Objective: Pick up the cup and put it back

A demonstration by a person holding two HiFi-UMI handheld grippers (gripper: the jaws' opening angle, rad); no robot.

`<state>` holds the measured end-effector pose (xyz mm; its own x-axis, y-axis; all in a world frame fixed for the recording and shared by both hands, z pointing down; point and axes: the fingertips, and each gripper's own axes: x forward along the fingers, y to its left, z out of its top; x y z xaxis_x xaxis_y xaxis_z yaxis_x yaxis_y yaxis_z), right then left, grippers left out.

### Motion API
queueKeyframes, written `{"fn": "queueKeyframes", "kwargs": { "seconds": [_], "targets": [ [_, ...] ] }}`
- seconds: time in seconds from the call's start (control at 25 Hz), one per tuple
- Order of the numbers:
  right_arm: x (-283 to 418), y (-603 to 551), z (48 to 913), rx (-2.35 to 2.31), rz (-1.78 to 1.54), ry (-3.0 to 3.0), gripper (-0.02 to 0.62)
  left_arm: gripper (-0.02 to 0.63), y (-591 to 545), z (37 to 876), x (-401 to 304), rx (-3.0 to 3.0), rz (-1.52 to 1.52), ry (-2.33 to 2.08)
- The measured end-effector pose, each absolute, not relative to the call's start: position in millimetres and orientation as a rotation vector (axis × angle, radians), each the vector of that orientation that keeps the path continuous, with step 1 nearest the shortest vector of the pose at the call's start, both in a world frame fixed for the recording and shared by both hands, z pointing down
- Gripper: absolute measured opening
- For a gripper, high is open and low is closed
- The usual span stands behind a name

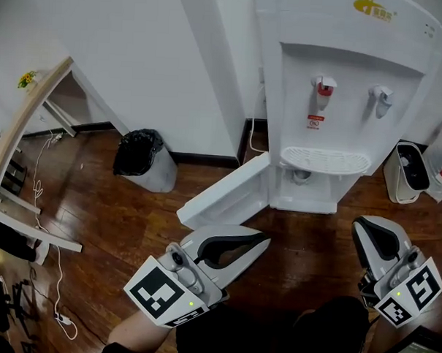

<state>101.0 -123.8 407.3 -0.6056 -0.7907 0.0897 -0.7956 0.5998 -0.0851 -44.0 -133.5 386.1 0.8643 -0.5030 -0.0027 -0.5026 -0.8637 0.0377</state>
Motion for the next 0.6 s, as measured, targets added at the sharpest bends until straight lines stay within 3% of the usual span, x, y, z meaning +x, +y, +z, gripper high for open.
{"fn": "queueKeyframes", "kwargs": {
  "seconds": [0.6],
  "targets": [
    [116.3, -125.6, 471.8, 1.371, 0.176, -2.780, 0.002, 0.001, -155.2, 472.8, -22.3, 2.960, -0.011, -0.836]
  ]
}}
